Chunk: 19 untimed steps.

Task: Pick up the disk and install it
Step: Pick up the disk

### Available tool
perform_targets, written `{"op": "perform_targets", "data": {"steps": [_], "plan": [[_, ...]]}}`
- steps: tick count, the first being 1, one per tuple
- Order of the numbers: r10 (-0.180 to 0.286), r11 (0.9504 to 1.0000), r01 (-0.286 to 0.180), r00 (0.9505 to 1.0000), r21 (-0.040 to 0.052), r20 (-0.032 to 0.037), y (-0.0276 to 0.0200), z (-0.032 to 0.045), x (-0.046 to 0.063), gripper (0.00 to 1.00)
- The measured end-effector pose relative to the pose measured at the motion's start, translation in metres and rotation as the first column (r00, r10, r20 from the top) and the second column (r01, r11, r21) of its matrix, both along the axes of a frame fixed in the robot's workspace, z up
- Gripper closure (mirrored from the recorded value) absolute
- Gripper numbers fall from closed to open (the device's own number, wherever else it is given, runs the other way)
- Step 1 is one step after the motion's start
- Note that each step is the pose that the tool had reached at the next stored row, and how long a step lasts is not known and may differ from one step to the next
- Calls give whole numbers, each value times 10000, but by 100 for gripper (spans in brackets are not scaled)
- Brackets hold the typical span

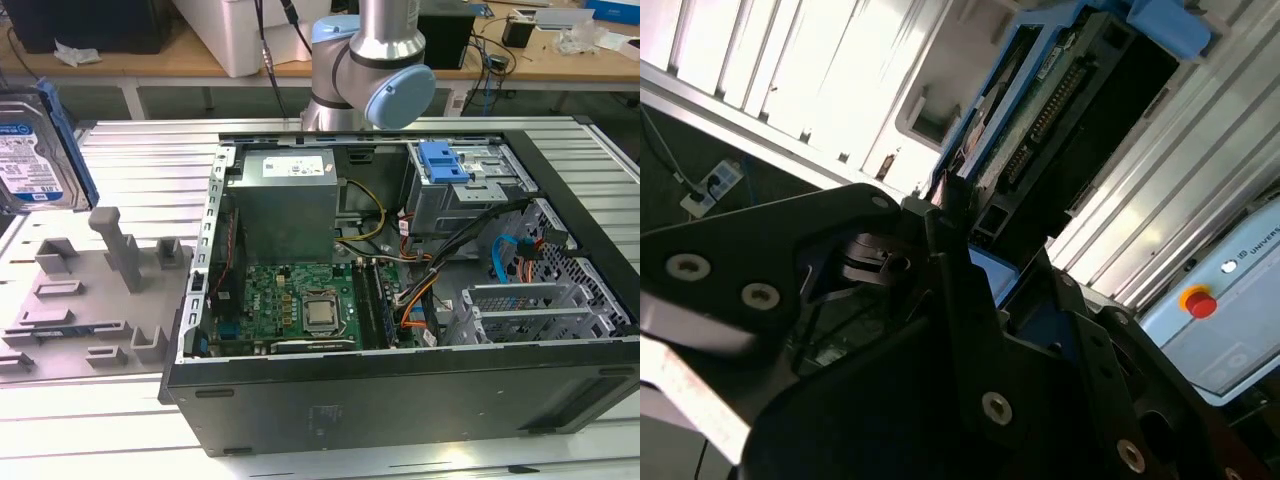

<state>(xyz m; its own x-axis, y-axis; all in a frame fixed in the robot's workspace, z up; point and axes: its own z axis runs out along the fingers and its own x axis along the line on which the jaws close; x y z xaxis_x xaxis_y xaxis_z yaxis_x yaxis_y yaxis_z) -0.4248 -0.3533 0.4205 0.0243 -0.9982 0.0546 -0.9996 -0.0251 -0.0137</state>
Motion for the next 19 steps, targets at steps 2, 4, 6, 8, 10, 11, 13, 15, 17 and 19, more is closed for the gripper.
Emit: {"op": "perform_targets", "data": {"steps": [2,4,6,8,10,11,13,15,17,19], "plan": [[0,10000,0,10000,-19,1,0,28,0,64],[0,10000,0,10000,-48,1,0,68,0,64],[0,10000,0,10000,-70,0,0,99,0,64],[0,10000,0,10000,-94,1,0,142,0,64],[0,9999,0,10000,-109,2,0,175,0,64],[0,9999,0,10000,-115,1,0,192,0,64],[0,9999,0,10000,-132,0,0,240,1,64],[0,9999,0,10000,-138,1,0,283,1,64],[0,9999,0,10000,-142,1,0,331,2,64],[-1,9999,1,10000,-143,1,1,367,3,64]]}}
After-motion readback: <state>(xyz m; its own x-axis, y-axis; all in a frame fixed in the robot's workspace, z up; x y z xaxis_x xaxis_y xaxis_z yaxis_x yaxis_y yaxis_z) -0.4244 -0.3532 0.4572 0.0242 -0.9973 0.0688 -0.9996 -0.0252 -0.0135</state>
